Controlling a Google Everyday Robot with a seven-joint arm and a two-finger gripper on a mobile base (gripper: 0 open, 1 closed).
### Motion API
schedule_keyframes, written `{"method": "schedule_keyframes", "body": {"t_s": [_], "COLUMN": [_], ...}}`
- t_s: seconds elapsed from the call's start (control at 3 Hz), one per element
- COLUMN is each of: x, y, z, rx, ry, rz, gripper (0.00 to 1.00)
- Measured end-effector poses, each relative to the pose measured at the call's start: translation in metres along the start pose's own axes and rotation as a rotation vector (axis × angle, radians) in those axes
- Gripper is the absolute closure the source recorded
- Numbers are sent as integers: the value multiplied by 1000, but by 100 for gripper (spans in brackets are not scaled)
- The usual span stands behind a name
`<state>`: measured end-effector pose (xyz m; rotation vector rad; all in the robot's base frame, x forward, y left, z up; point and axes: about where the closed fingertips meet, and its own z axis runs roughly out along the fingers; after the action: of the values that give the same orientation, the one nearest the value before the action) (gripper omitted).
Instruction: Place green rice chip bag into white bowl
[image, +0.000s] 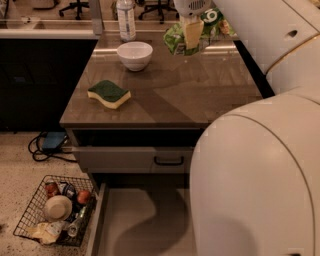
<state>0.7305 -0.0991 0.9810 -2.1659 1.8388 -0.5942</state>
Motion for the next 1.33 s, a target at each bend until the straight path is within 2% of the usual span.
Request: {"method": "schedule_keyframes", "body": {"t_s": [0.33,0.67,1.33], "x": [-7,-28,-63], "y": [-6,-27,-72], "z": [6,26,61], "rx": [9,46,146], "ry": [15,37,10], "rz": [-8,-5,64], "gripper": [100,100,100]}}
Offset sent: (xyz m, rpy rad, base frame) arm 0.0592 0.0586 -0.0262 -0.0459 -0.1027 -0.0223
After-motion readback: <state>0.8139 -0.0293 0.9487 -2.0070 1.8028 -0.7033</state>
